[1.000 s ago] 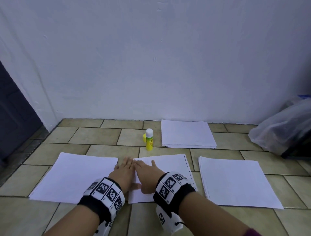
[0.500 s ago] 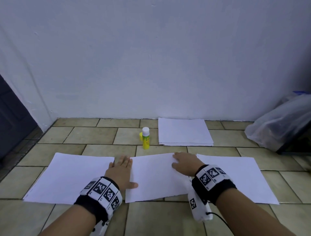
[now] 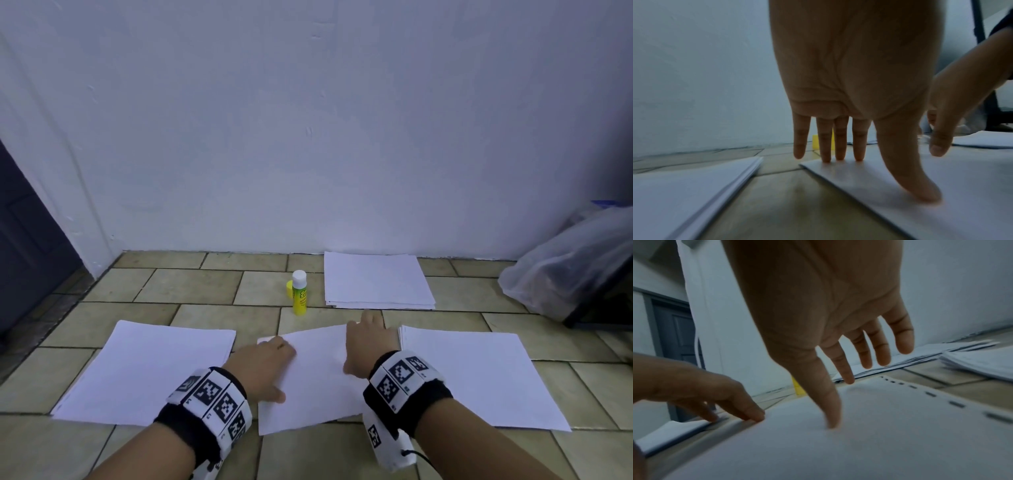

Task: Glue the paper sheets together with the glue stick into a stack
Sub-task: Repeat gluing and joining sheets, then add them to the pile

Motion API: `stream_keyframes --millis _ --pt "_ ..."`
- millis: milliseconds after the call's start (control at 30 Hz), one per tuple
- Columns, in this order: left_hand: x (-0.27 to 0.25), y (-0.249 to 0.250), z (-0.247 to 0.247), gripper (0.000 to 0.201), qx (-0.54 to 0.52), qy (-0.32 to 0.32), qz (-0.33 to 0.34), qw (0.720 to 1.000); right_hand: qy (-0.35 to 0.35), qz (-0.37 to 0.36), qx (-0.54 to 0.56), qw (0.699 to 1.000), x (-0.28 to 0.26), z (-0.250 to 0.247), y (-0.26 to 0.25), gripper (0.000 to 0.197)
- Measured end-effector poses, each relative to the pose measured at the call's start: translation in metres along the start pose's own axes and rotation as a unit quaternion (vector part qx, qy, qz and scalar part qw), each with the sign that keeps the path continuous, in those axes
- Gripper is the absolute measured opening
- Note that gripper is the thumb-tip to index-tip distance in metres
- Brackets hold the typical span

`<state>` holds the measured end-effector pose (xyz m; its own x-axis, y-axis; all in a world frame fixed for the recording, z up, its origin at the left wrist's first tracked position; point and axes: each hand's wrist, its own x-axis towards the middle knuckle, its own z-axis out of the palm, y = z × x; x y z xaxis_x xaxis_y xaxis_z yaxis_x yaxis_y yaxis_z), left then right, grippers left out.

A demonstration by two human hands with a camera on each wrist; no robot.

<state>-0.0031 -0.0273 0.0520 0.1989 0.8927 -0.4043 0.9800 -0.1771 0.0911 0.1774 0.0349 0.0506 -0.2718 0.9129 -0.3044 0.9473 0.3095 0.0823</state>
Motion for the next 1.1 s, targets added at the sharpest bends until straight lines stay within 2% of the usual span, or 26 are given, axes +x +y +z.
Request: stream_keyframes --millis 100,200,267,333,467,600,700,800,967,1100 --pt "-0.007 0.005 -0.008 0.063 0.026 -0.035 -0.002 0.999 -0.028 0.0 0.04 0.999 -0.003 0.005 -0.012 0.045" --pt "-0.01 0.005 -0.009 0.046 0.0 -0.036 -0.008 0.999 -0.043 -0.019 0.052 0.998 -0.011 0.01 -0.023 0.065" --pt "-0.011 0.004 -0.005 0.044 -0.013 -0.013 -0.013 1.0 -0.043 -0.052 0.036 0.997 -0.016 0.01 -0.027 0.073" --pt "-0.009 0.004 0.003 0.058 -0.019 0.01 -0.009 1.0 -0.032 -0.098 0.024 0.994 -0.018 0.009 -0.029 0.073" --pt "-0.002 0.002 0.014 0.099 -0.055 0.04 0.002 0.998 -0.043 -0.193 0.062 0.978 -0.012 0.008 -0.03 0.067" --pt "0.004 0.004 0.015 0.104 -0.039 0.014 -0.001 0.999 -0.07 -0.24 0.099 0.963 -0.012 0.009 -0.034 0.075" --pt "0.007 0.003 0.014 0.103 -0.032 -0.018 -0.007 0.999 -0.076 -0.229 0.095 0.966 -0.012 0.011 -0.031 0.074" --pt "0.007 0.003 0.015 0.101 -0.016 -0.028 -0.011 0.999 -0.061 -0.183 0.117 0.974 -0.009 0.014 -0.013 0.066" --pt "0.007 0.002 0.018 0.099 0.0 -0.018 -0.017 1.0 -0.048 -0.116 0.131 0.983 -0.007 0.019 0.026 0.06" --pt "0.001 0.011 0.013 0.102 0.015 0.0 -0.033 0.999 -0.055 -0.106 0.134 0.984 -0.012 0.016 0.022 0.068"
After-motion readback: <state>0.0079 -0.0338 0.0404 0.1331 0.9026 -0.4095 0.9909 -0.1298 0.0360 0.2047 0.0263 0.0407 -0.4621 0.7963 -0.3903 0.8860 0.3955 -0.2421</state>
